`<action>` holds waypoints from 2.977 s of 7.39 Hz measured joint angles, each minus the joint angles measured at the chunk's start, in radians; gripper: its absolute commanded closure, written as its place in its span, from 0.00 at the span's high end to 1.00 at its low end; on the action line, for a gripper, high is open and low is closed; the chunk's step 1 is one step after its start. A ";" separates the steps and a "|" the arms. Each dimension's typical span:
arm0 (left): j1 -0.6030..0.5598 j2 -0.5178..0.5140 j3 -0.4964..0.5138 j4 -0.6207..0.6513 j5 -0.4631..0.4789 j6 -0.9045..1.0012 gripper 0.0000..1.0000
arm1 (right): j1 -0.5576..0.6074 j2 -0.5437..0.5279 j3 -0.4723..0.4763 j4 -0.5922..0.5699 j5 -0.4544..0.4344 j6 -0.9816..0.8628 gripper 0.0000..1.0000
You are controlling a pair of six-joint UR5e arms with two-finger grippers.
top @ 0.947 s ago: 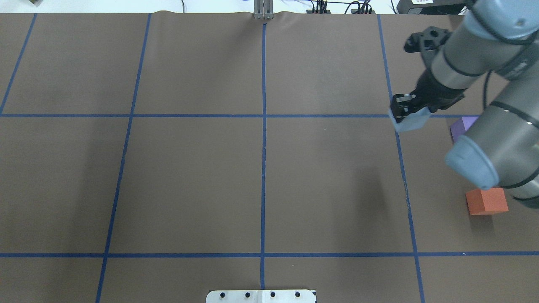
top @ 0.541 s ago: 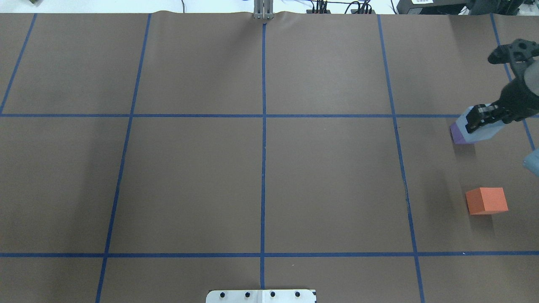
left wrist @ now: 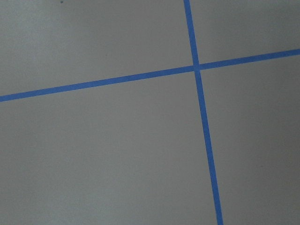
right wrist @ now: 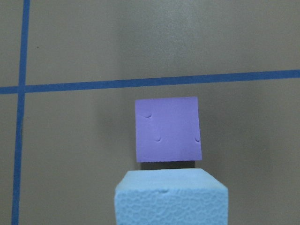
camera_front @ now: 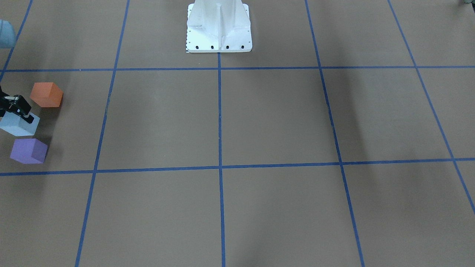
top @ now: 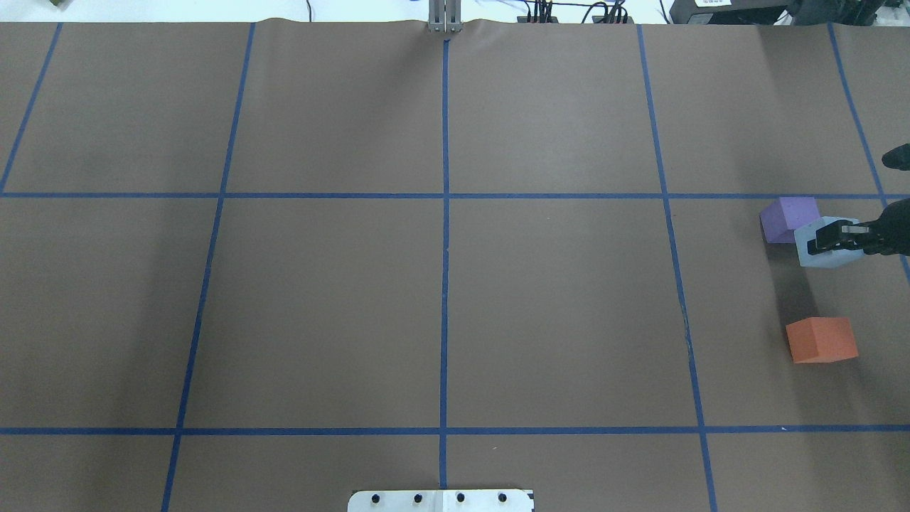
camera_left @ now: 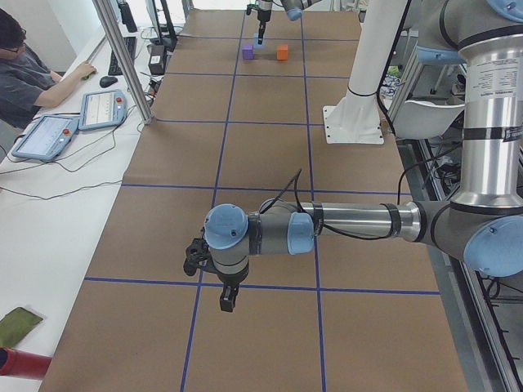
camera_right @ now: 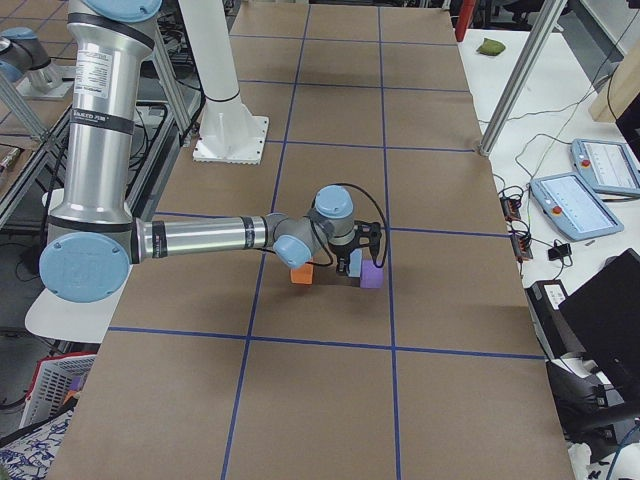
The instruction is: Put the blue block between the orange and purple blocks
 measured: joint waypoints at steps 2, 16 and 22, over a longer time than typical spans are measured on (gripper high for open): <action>0.000 0.002 -0.006 0.000 0.000 0.000 1.00 | -0.104 -0.020 -0.010 0.042 -0.103 0.066 0.44; 0.000 0.006 -0.016 0.002 -0.006 -0.002 1.00 | 0.514 -0.041 0.252 -0.833 0.140 -1.025 1.00; -0.001 0.009 -0.037 0.011 -0.029 0.008 1.00 | 0.537 -0.044 0.245 -0.879 0.197 -1.043 1.00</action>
